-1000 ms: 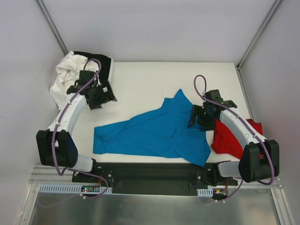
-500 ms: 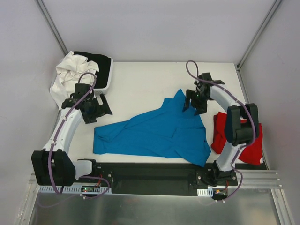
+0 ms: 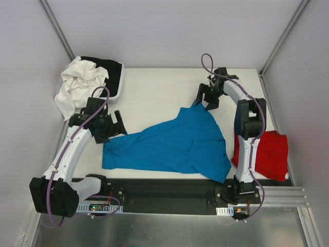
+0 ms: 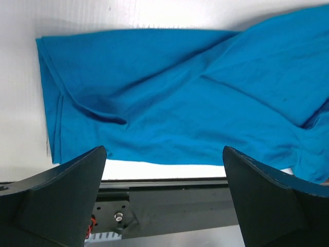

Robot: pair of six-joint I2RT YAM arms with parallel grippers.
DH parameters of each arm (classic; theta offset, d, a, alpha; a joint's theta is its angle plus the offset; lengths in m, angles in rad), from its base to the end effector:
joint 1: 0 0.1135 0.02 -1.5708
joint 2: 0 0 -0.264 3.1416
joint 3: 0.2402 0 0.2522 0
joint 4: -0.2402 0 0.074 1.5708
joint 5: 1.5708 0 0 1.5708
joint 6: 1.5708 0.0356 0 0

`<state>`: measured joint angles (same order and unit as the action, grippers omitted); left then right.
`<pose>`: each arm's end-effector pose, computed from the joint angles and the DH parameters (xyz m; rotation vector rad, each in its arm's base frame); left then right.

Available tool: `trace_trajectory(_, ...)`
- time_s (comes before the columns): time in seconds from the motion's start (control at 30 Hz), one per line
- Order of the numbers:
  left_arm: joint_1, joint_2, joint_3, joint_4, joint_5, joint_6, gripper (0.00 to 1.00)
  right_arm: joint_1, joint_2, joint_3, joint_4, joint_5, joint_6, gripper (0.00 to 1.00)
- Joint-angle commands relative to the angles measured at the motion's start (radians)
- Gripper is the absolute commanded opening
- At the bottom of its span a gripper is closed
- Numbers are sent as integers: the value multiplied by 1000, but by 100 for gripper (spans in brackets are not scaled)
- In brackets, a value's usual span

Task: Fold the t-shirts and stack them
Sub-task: Fold the tshirt

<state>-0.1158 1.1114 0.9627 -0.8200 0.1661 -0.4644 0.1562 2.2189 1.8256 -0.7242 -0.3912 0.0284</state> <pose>0.2138 -0.0308 0.2832 -0.3813 2.5498 -0.4345 0.4675 0.0874 0.1894 -0.2921 2.6558 0.5833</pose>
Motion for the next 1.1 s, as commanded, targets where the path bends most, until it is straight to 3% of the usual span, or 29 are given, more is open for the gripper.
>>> trace_trajectory(0.0, -25, -58, 27, -93, -8, -10, 97, -38, 42, 73, 38, -87, 2, 75)
trace_trajectory(0.23, -54, -76, 50, -157, -40, 15, 98, -122, 64, 52, 228, -287, 94, 75)
trace_trajectory(0.5, -90, -55, 80, -189, -71, 32, 98, -141, 153, 172, 287, -305, 154, 76)
trace_trajectory(1.0, -111, 7, 145, -209, -77, 33, 98, -98, 111, -97, 450, -437, 170, 74)
trace_trajectory(1.07, -113, 13, 149, -209, -77, 32, 98, -89, 101, -118, 450, -439, 163, 69)
